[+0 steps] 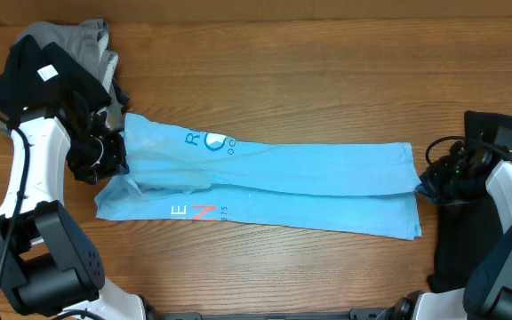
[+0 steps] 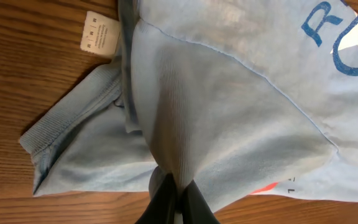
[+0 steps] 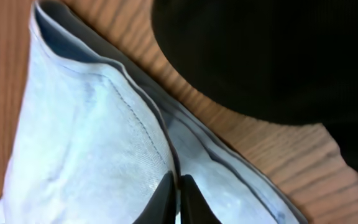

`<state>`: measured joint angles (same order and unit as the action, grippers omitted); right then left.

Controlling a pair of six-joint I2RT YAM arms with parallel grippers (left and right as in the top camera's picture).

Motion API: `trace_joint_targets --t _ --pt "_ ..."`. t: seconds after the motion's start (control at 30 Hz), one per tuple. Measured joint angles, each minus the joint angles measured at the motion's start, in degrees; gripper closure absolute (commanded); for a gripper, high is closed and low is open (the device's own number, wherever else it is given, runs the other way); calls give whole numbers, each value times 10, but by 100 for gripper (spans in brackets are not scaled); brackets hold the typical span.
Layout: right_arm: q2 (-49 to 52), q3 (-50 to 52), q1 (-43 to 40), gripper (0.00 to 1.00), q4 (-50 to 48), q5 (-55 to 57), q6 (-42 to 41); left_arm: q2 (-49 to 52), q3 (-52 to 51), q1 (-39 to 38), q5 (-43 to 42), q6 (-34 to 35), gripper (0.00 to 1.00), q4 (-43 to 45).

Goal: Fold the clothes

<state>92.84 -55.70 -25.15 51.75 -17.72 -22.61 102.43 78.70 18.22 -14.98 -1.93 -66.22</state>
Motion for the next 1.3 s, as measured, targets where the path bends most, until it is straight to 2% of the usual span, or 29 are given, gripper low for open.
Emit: trace_joint_targets --t 0.07,0.17,0.23,0.3,0.33,0.4,0.67,0.83,0.93,1.1,1.23,1.3 --pt "0 0 0 89 6 2 2 0 1 0 0 0 96 0" --pt "0 0 0 72 8 5 4 0 1 0 1 0 92 0" --pt "0 0 0 62 10 7 4 0 1 0 2 -1 73 0" --pt "0 0 0 58 12 8 4 0 1 0 3 -3 59 0" --pt "0 0 0 57 12 8 4 0 1 0 4 -3 53 0" --pt "0 0 -1 57 12 8 2 0 1 0 6 -5 49 0" --pt "0 -4 -22 57 3 -21 16 0 3 0 -1 -9 48 -10" --pt "-1 -29 -22 53 4 -58 43 0 6 0 -20 -9 46 -15" --pt "-9 -42 -22 49 4 -73 55 0 6 -7 -25 -10 44 -15" --pt "-21 -45 -22 36 0 -85 69 0 7 -38 -24 -11 44 -8" --pt "-21 -45 -22 38 -14 -85 93 0 7 -64 -16 -10 39 3" --pt "-21 -45 -22 35 -16 -83 114 0 7 -73 -4 -10 37 5"
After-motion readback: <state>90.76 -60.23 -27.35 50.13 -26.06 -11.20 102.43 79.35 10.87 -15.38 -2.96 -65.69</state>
